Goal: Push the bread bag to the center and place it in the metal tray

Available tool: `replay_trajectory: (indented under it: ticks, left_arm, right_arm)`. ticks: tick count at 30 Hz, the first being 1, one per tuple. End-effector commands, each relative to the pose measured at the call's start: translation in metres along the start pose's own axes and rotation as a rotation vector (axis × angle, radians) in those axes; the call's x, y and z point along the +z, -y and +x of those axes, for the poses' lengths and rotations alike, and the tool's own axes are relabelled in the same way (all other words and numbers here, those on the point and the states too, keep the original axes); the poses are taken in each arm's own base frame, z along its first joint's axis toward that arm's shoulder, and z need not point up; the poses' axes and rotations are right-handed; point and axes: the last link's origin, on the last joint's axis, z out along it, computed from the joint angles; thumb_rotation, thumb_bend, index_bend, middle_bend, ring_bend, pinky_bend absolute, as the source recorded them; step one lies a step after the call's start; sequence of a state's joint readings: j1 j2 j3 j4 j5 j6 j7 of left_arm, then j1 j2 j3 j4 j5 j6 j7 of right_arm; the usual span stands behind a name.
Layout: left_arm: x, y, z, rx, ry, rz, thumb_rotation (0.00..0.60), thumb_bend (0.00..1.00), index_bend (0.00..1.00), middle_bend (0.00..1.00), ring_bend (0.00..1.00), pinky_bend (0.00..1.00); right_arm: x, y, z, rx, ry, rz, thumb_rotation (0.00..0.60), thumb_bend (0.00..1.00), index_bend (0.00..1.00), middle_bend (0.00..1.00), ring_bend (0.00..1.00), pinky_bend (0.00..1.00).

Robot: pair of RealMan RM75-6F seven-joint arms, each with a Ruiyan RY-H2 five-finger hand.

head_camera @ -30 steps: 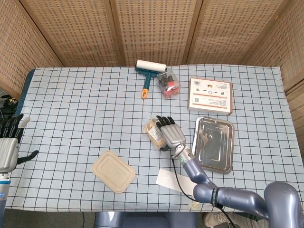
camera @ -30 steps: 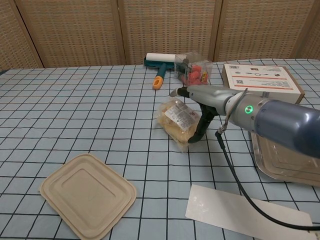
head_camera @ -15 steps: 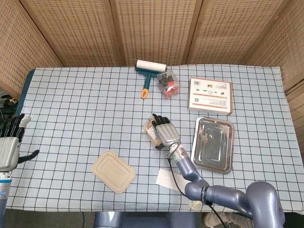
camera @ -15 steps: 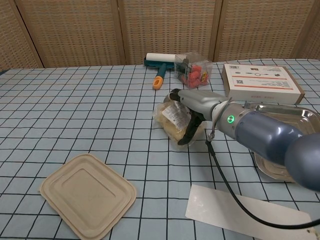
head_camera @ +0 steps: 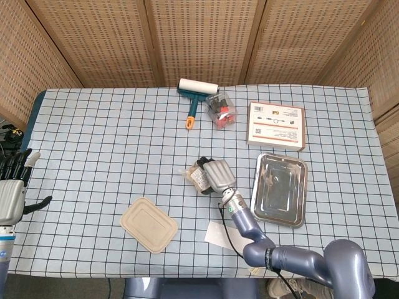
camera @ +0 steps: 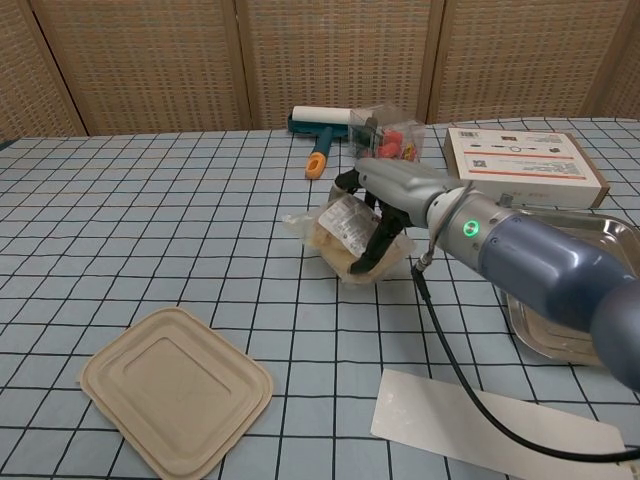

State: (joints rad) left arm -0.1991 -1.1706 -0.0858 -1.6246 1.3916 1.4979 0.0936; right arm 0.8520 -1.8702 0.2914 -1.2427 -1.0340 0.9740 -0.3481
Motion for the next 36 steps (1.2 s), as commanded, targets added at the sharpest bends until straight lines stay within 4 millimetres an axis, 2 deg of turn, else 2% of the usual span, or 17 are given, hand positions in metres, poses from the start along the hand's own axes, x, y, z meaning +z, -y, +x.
replay_trajectory:
  ticks: [1,6,12,17,21,26,31,34,36]
  left_arm:
    - [0.000,0.000,0.000,0.003,0.000,-0.001,0.600,0.05,0.00,0.00,0.00,0.00]
    - [-0.002,-0.001,0.002,0.004,-0.010,-0.004,0.600,0.05,0.00,0.00,0.00,0.00]
    - [-0.004,-0.003,0.002,0.011,-0.015,-0.007,0.600,0.05,0.00,0.00,0.00,0.00]
    - [-0.005,-0.005,0.002,0.020,-0.016,-0.013,0.600,0.05,0.00,0.00,0.00,0.00]
    - [-0.007,-0.006,0.001,0.024,-0.014,-0.016,0.600,0.05,0.00,0.00,0.00,0.00]
    - [-0.008,-0.008,-0.001,0.031,-0.011,-0.019,0.600,0.05,0.00,0.00,0.00,0.00]
    - [-0.007,-0.008,-0.001,0.033,-0.012,-0.017,0.600,0.05,0.00,0.00,0.00,0.00]
    - [-0.007,-0.007,-0.002,0.034,-0.013,-0.014,0.600,0.05,0.00,0.00,0.00,0.00]
    - [-0.007,-0.007,-0.002,0.033,-0.013,-0.014,0.600,0.05,0.00,0.00,0.00,0.00]
  right_arm:
    - [-0.008,-0.007,0.020,-0.025,-0.051,0.003,0.600,0.13,0.67,0.48,0.45,0.59]
    - [-0.031,-0.033,0.053,-0.055,-0.126,-0.046,0.600,0.13,0.66,0.48,0.45,0.59]
    - [-0.061,-0.079,0.068,-0.082,-0.136,-0.147,0.600,0.13,0.66,0.48,0.45,0.59]
    - [-0.081,-0.122,0.066,-0.082,-0.115,-0.261,0.600,0.13,0.66,0.47,0.45,0.59]
    - [-0.091,-0.145,0.060,-0.089,-0.101,-0.320,0.600,0.13,0.66,0.47,0.45,0.59]
    - [-0.099,-0.168,0.053,-0.100,-0.090,-0.378,0.600,0.13,0.65,0.46,0.45,0.59]
    - [-0.105,-0.178,0.046,-0.084,-0.078,-0.406,0.600,0.13,0.64,0.45,0.44,0.58]
    - [-0.107,-0.181,0.041,-0.088,-0.067,-0.412,0.600,0.13,0.58,0.39,0.39,0.49]
    - [-0.107,-0.180,0.037,-0.079,-0.056,-0.415,0.600,0.13,0.49,0.27,0.29,0.34]
